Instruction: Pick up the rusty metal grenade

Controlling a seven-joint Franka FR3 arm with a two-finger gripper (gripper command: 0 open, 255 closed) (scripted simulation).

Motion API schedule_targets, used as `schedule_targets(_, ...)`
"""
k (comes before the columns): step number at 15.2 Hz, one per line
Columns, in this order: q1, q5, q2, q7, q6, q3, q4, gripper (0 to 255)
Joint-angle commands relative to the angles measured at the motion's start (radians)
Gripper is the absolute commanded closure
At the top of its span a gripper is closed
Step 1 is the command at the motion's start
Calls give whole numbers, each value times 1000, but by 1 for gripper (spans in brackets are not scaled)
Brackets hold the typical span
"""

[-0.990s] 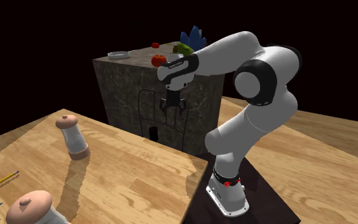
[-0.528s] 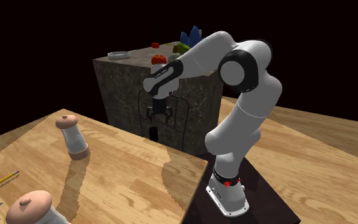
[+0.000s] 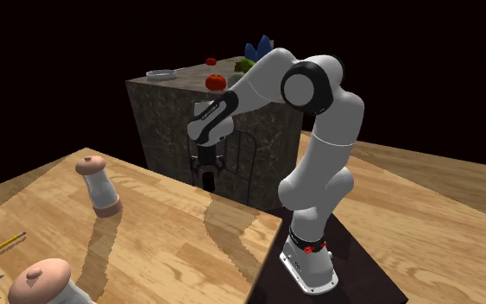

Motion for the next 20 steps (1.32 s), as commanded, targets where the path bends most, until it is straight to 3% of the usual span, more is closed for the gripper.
schedule_targets(1, -1, -10, 22, 7, 31, 4, -10, 0)
schedule_targets(4, -1, -18, 40, 13, 55, 6, -17, 0)
schedule_targets(5, -1, -19, 40, 12, 54, 6, -17, 255)
schedule_targets(14, -1, -19, 40, 13, 55, 6, -17, 255)
schedule_targets(20, 1, 10, -24, -5, -35, -3, 14, 255)
